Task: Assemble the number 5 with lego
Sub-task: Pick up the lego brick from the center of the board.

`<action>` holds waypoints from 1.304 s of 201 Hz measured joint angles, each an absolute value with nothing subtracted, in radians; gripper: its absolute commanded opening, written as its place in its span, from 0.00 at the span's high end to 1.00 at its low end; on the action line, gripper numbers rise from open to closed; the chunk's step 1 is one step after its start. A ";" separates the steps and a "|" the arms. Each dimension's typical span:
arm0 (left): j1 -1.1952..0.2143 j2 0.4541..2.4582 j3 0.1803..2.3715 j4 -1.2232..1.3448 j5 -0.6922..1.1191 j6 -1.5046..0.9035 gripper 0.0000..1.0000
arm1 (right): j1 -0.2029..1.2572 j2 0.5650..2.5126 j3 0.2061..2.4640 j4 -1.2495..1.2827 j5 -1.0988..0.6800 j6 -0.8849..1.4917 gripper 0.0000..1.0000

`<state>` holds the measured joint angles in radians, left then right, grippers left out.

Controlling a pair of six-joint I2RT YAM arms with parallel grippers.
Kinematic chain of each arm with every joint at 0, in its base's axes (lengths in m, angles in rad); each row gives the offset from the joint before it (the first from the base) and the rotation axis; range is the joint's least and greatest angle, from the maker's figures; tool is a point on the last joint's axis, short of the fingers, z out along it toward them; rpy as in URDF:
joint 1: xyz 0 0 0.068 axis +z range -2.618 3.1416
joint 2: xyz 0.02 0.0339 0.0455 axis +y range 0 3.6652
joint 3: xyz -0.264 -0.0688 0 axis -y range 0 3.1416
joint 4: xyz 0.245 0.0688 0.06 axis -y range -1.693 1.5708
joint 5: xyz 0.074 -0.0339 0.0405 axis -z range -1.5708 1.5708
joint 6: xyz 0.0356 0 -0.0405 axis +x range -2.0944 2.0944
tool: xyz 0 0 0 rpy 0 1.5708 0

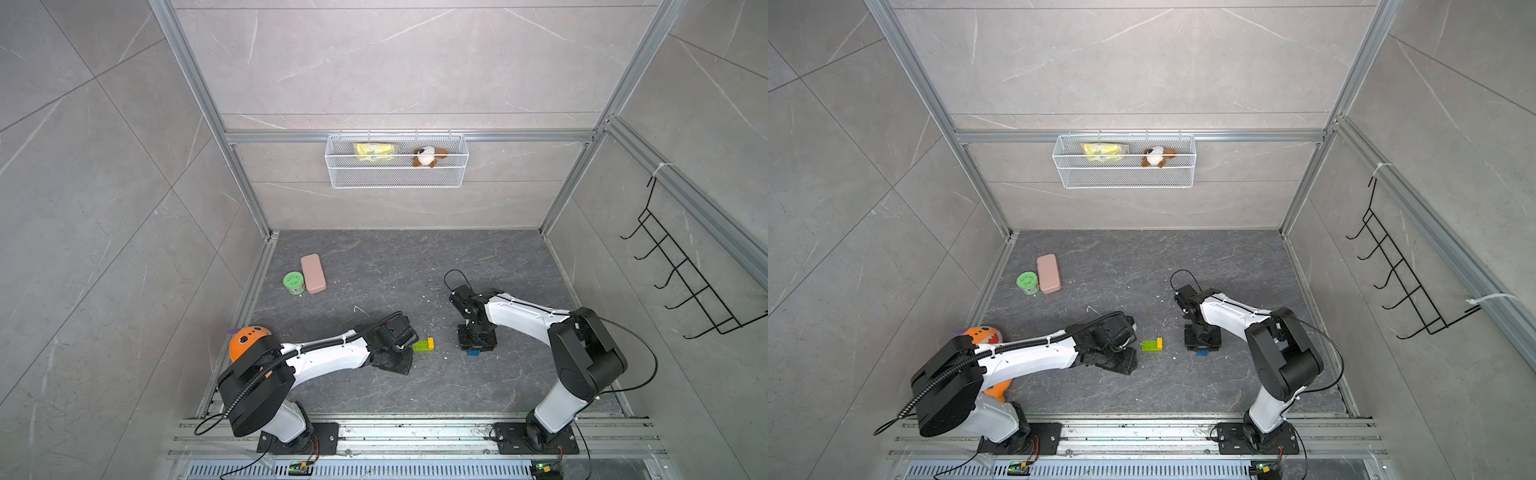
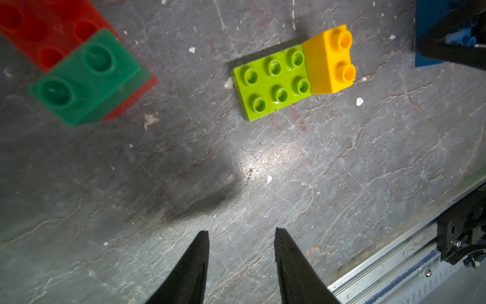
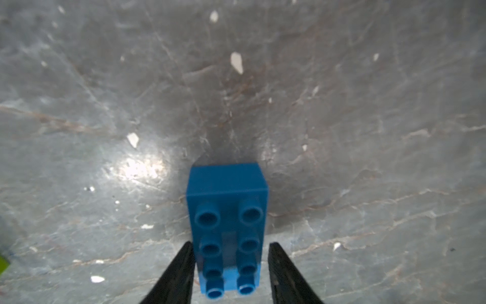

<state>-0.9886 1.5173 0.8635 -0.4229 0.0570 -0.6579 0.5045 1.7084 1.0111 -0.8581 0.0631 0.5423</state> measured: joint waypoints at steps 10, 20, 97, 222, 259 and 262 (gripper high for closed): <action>-0.989 1.519 0.868 -0.423 0.053 -0.657 0.55 | 0.503 1.711 1.010 -0.854 0.059 0.536 0.62; -0.989 1.519 0.870 -0.423 0.053 -0.657 0.55 | 0.503 1.711 1.007 -0.854 0.056 0.538 0.66; -0.989 1.554 0.879 -0.423 0.039 -0.658 0.65 | 0.501 1.684 1.007 -0.855 -0.005 0.519 0.71; -1.041 1.779 1.048 -0.427 -0.062 -0.625 0.92 | 0.506 1.553 0.992 -0.855 -0.036 0.520 0.71; -1.041 1.818 1.090 -0.428 -0.101 -0.624 0.94 | 0.506 1.538 0.992 -0.855 -0.042 0.519 0.71; -1.041 1.821 1.095 -0.429 -0.106 -0.624 0.94 | 0.506 1.537 0.992 -0.855 -0.043 0.519 0.71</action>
<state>-1.0409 1.8214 1.0946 -0.4290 -0.1059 -0.6243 0.5064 1.5372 0.9916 -0.8555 -0.0425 0.5194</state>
